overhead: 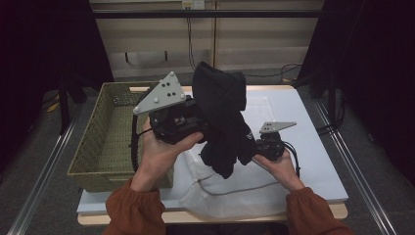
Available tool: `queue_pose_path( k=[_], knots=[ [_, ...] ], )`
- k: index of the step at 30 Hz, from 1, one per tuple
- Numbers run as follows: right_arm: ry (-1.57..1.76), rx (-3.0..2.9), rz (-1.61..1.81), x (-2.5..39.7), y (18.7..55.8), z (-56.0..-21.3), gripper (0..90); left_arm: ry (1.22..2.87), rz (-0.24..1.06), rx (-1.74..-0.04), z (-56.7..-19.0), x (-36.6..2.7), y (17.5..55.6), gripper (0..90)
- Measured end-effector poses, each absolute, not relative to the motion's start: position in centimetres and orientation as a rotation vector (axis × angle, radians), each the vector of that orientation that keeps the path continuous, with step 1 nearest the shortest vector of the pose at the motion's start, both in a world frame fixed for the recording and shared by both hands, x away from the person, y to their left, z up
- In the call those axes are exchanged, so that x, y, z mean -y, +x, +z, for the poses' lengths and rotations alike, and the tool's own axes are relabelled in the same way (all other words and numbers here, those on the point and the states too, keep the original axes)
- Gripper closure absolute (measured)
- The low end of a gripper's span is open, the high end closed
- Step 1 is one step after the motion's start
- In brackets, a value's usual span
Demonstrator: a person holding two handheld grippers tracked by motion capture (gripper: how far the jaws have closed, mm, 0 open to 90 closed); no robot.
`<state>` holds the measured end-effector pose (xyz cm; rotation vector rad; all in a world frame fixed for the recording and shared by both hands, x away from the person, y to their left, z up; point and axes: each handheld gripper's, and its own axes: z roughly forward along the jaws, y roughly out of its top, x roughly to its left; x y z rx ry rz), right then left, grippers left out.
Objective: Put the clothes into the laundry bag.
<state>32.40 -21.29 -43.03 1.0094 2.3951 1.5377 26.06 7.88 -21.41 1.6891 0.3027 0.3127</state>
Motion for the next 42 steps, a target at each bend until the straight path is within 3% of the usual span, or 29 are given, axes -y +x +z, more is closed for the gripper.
queue_pose_path(
  k=[7,42],
  knots=[
    [0.999,-2.408,1.529,21.0,32.4,-43.2,88.9,1.715,0.295,-0.296,-22.1,-7.5,26.1,69.9],
    [1.025,-2.435,1.522,20.9,32.5,-43.8,88.9,1.894,0.133,-0.475,-35.7,-6.1,29.2,68.1]
  ],
)
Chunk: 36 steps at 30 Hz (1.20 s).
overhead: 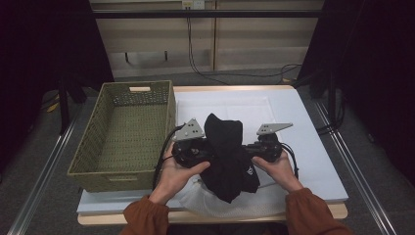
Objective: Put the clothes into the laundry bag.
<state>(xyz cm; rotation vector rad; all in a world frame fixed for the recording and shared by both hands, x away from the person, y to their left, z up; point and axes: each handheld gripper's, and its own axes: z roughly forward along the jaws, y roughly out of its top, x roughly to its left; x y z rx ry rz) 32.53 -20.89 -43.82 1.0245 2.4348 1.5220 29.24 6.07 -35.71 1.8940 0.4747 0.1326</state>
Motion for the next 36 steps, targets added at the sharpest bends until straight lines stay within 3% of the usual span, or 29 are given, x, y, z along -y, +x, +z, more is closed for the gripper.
queue_pose_path(
  k=[10,21,27,36],
  knots=[
    [1.031,-2.426,1.536,21.1,32.4,-43.7,88.8,1.944,0.151,-0.479,-37.8,-4.8,29.2,65.8],
    [1.038,-2.417,1.546,21.1,32.3,-43.6,88.9,2.008,0.141,-0.480,-40.9,-3.2,29.3,57.3],
    [1.050,-2.405,1.525,21.3,32.4,-43.7,88.9,2.112,0.145,-0.437,-42.5,-2.2,29.0,57.7],
    [1.063,-2.414,1.500,21.3,32.4,-44.0,88.9,2.112,0.085,-0.483,-44.4,-1.8,29.3,56.1]
  ],
)
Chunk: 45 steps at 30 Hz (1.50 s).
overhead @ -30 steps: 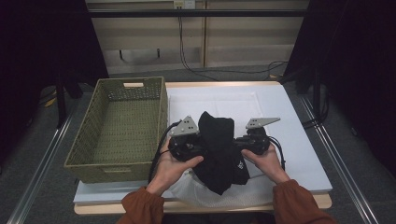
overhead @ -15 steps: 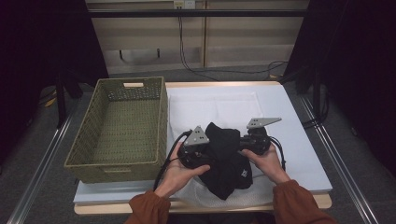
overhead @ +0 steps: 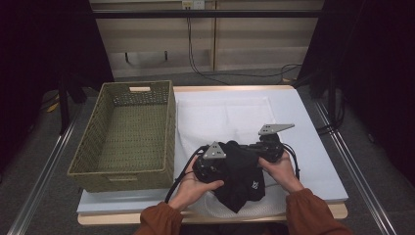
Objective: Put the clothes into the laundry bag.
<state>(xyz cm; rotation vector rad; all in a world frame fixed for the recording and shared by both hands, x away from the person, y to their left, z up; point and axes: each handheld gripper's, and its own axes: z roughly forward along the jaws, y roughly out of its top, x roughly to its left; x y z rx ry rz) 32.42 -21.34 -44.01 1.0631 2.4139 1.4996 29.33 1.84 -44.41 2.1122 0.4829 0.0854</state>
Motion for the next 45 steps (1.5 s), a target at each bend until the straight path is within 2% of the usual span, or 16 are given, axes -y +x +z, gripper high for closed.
queue_pose_path(
  k=[3,9,18,22,31,38,45],
  knots=[
    [1.057,-2.418,1.498,21.4,32.4,-44.1,89.0,2.126,0.101,-0.472,-44.7,-1.7,29.2,55.3],
    [1.062,-2.420,1.489,21.3,32.3,-44.2,89.0,2.147,0.149,-0.477,-45.1,-1.2,28.7,47.5],
    [1.061,-2.414,1.502,21.4,32.2,-44.1,89.0,2.099,0.128,-0.562,-43.7,-2.7,28.4,20.1],
    [1.059,-2.415,1.499,21.4,32.3,-44.1,89.0,2.073,0.113,-0.565,-42.9,-3.8,28.0,14.5],
    [1.060,-2.415,1.502,21.3,32.6,-44.2,89.0,1.987,0.100,-0.494,-40.6,-5.0,26.3,13.4],
    [1.058,-2.415,1.503,21.2,32.6,-44.1,89.0,1.910,0.088,-0.454,-39.3,-4.7,25.5,19.2],
    [1.050,-2.417,1.507,21.1,32.5,-43.9,89.0,2.000,0.086,-0.473,-41.7,-2.6,27.3,18.5]
  ],
)
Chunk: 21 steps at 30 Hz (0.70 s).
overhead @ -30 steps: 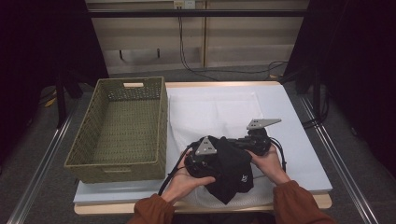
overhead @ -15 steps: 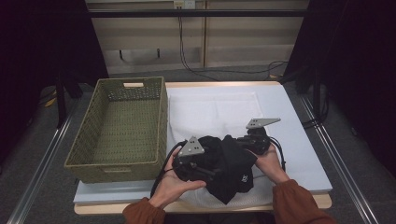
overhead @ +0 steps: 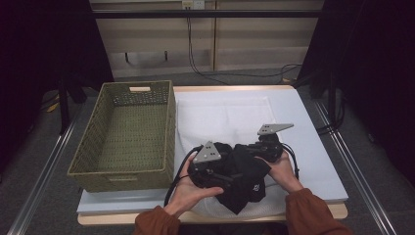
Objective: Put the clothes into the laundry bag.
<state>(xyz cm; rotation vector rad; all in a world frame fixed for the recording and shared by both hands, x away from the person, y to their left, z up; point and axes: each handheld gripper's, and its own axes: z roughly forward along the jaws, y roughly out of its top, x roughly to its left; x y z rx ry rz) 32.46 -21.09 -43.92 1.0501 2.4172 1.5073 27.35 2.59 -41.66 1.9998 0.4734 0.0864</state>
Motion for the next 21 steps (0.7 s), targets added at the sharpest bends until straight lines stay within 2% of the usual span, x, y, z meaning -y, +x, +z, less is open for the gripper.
queue_pose_path(
  k=[2,5,7,9,11,15,21],
  knots=[
    [1.048,-2.421,1.509,21.1,32.4,-43.9,89.0,2.039,0.053,-0.476,-42.6,-2.1,27.8,20.6],
    [1.041,-2.429,1.519,20.9,32.4,-43.9,89.0,2.088,0.046,-0.485,-43.5,-1.5,28.2,31.3],
    [1.029,-2.435,1.521,20.9,32.4,-43.8,89.0,2.108,0.047,-0.486,-43.7,-1.4,28.3,40.0],
    [1.029,-2.432,1.527,20.9,32.4,-43.7,89.1,2.124,0.036,-0.465,-43.7,-1.3,28.4,52.9],
    [1.025,-2.426,1.537,20.9,32.4,-43.6,89.1,2.130,0.026,-0.452,-43.7,-1.1,28.4,59.2],
    [1.015,-2.413,1.559,21.0,32.4,-43.2,89.2,2.139,0.030,-0.444,-44.1,-0.5,28.2,63.7],
    [0.981,-2.397,1.562,21.0,31.9,-42.3,89.3,2.173,0.048,-0.495,-44.1,0.1,28.7,64.6]
  ],
)
